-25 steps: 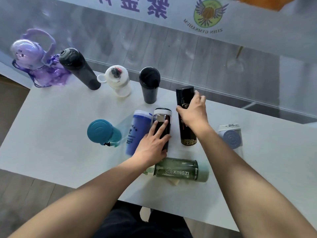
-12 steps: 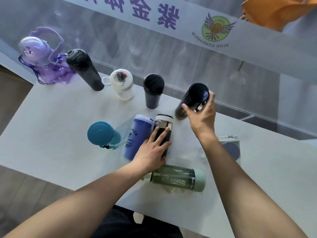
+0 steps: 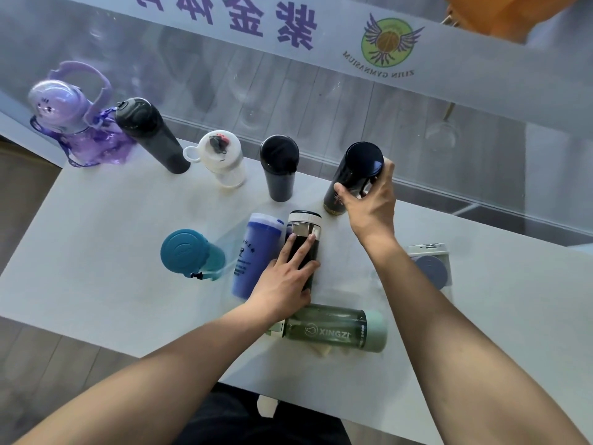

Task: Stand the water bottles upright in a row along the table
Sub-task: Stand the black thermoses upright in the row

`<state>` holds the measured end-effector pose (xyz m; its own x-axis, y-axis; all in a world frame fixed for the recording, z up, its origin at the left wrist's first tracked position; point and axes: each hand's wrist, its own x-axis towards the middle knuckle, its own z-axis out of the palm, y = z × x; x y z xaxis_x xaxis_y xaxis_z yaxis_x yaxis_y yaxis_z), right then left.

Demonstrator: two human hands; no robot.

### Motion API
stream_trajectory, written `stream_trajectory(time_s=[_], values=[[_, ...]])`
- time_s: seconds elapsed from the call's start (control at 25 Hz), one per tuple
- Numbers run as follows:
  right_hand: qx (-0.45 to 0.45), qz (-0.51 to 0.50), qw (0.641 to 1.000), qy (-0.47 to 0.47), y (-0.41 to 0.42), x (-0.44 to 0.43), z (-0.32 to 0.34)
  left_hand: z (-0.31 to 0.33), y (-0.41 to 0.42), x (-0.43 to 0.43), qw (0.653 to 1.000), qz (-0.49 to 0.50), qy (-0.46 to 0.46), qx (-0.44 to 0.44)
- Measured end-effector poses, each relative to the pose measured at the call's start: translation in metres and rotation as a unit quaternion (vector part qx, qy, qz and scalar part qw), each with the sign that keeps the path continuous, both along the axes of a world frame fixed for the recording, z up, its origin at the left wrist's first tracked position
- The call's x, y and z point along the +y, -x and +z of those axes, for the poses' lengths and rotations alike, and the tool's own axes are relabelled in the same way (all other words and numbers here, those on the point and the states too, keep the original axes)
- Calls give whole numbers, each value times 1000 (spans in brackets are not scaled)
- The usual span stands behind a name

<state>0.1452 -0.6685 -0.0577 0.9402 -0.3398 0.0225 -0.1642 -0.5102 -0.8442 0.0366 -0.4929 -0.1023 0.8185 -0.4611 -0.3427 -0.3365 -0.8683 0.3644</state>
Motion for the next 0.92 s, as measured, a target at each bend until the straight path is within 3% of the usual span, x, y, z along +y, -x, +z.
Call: stream_trajectory(time_s=[0.16, 0.4, 0.52, 0.72, 0.92], values=[[52, -17, 998, -17, 10, 1, -2, 0, -1, 0, 1000, -12, -19, -5], [274, 11, 961, 20, 55, 32, -31, 10, 3, 23, 993, 51, -49, -91], [324, 20, 946, 5, 40, 57, -43, 9, 9, 38, 991, 103, -77, -34], [340, 6, 940, -18, 28, 77, -57, 9, 10, 56, 993, 66, -100, -5], [230, -24, 970, -70, 56, 56, -18, 8, 9, 60, 993, 57, -102, -12]])
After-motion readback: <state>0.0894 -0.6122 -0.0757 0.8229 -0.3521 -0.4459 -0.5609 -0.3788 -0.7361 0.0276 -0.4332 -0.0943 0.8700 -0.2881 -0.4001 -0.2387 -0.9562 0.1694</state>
